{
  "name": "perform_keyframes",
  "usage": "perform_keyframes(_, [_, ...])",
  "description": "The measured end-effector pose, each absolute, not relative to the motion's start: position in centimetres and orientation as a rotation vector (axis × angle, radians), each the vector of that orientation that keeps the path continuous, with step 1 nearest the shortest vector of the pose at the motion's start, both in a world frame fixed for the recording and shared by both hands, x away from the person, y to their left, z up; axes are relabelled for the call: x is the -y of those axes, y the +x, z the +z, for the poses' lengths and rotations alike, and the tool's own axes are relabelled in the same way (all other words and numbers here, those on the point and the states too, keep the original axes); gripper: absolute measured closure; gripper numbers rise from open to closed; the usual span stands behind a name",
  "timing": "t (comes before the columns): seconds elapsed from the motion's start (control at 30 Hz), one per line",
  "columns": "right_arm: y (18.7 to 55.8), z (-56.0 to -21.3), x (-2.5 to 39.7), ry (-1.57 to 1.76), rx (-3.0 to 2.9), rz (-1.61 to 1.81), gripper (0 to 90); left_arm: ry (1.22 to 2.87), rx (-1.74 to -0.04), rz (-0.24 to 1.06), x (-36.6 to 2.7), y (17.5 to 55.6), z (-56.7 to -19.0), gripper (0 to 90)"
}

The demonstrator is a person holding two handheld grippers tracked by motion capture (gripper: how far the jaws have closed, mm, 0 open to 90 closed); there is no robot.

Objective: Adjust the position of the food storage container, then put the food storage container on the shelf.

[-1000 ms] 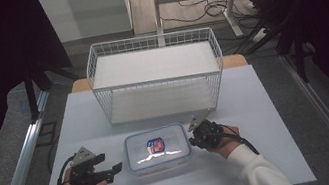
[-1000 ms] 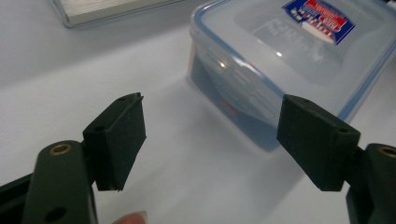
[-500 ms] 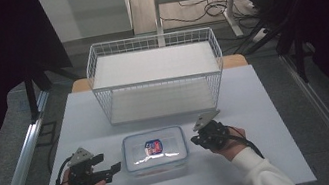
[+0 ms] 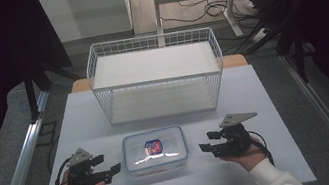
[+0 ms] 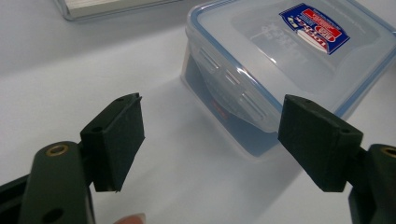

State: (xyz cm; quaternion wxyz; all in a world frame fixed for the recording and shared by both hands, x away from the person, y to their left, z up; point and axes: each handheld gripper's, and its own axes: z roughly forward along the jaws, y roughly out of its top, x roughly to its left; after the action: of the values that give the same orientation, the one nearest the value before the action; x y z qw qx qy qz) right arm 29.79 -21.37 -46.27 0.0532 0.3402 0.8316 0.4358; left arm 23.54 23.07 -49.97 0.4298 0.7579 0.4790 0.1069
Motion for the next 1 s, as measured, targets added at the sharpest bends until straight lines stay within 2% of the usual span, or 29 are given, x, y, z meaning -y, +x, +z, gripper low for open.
perform_keyframes(0.13, [30.4,-46.7,21.4,1.124,-2.525,1.460,28.1,1.885,-1.204,0.268,-23.1,23.5,-49.9,22.2])
perform_keyframes(0.43, [30.5,-47.2,21.1,1.165,-2.533,1.481,23.4,1.886,-1.197,0.267,-22.5,23.4,-49.7,21.3])
perform_keyframes(0.6, [30.8,-47.4,20.8,1.156,-2.532,1.474,23.6,1.872,-1.199,0.254,-22.1,23.6,-49.3,15.6])
perform_keyframes(1.0, [31.8,-48.2,18.9,1.188,-2.544,1.502,22.1,1.806,-1.254,0.032,-22.3,26.3,-50.4,10.2])
